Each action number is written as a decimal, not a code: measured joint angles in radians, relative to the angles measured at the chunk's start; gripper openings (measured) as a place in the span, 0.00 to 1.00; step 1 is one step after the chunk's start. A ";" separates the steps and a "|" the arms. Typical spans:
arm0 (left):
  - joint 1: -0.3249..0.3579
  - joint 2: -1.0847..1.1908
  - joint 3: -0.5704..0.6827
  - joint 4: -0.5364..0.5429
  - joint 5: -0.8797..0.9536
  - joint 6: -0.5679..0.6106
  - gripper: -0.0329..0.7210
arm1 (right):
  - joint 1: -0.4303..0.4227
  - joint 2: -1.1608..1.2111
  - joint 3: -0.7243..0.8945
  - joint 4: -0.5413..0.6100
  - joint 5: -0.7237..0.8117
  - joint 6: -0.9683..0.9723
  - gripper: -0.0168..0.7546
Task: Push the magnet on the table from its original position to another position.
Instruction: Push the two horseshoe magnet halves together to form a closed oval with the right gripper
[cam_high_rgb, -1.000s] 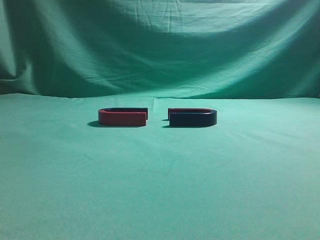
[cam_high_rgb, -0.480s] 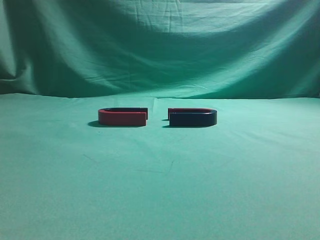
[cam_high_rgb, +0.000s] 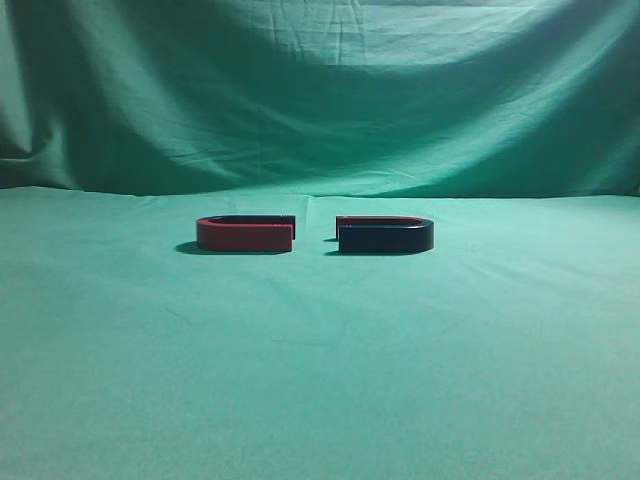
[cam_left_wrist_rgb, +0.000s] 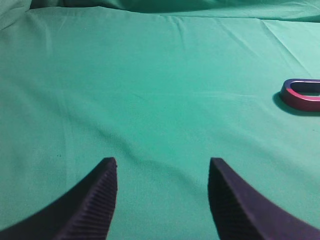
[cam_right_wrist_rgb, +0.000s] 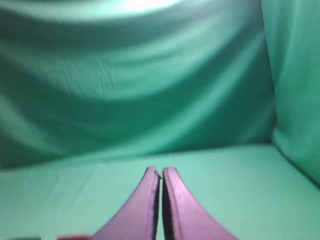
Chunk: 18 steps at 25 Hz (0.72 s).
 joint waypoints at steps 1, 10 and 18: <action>0.000 0.000 0.000 0.000 0.000 0.000 0.54 | 0.000 0.046 -0.036 0.000 0.054 0.001 0.02; 0.000 0.000 0.000 0.000 0.000 0.000 0.54 | 0.000 0.548 -0.335 0.065 0.470 -0.021 0.02; 0.000 0.000 0.000 0.000 0.000 0.000 0.54 | 0.117 0.875 -0.586 0.173 0.708 -0.200 0.02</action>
